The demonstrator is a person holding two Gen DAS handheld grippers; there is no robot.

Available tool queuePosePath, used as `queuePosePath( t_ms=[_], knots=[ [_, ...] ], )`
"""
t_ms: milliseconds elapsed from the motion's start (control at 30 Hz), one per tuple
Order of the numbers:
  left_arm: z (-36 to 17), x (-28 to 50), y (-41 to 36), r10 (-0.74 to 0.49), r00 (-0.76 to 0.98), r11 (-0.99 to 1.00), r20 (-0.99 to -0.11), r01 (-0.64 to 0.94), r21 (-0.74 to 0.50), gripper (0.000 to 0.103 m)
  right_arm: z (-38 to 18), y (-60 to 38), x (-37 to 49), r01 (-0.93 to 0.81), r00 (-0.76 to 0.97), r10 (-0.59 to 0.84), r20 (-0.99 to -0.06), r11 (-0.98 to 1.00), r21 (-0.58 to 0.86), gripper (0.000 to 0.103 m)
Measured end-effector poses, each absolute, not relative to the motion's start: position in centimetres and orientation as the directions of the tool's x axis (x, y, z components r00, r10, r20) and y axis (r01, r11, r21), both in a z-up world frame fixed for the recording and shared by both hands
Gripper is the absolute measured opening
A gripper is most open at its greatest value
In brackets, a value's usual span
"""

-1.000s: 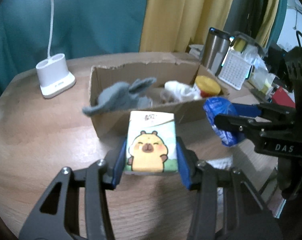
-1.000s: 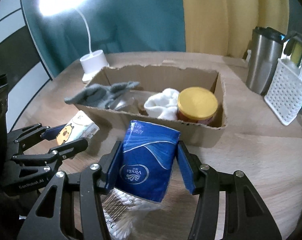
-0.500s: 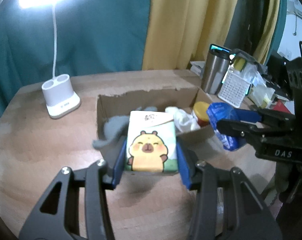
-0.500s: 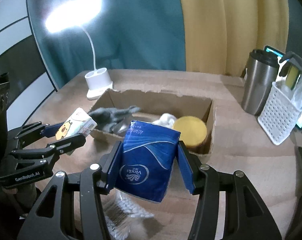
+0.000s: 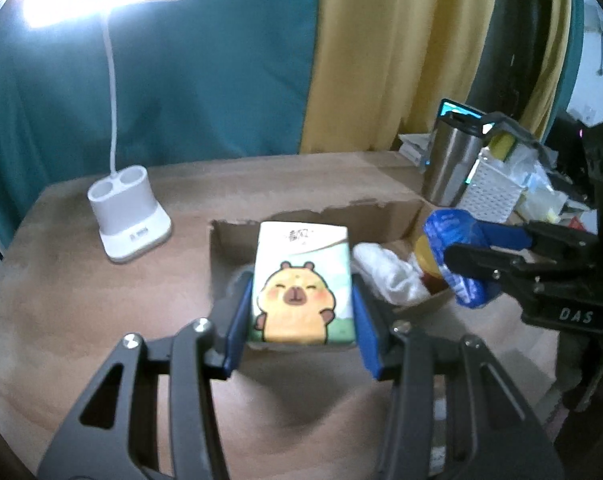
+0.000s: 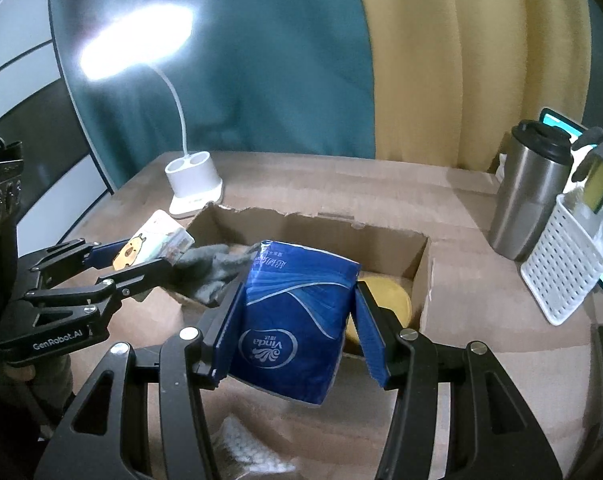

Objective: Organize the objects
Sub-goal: 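Carry both tissue packs into the box and open both grippers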

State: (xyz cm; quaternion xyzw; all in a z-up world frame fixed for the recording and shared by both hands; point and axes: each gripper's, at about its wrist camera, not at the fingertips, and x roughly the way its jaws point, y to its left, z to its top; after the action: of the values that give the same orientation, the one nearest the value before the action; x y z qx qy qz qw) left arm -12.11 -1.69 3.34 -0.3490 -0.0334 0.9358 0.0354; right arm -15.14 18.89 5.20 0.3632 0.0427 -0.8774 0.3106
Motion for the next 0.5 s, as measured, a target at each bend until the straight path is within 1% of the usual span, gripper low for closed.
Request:
queuePosePath(
  t_ms=[500],
  knots=[
    [1.8,-15.8,-2.7,0.088,-0.73,-0.995,-0.678,-0.029,-0.098,0.047,4.4,15.9,-19.0,0.598,-0.504,-0.526,-0.685,-0.785,0.163,0.056]
  ],
)
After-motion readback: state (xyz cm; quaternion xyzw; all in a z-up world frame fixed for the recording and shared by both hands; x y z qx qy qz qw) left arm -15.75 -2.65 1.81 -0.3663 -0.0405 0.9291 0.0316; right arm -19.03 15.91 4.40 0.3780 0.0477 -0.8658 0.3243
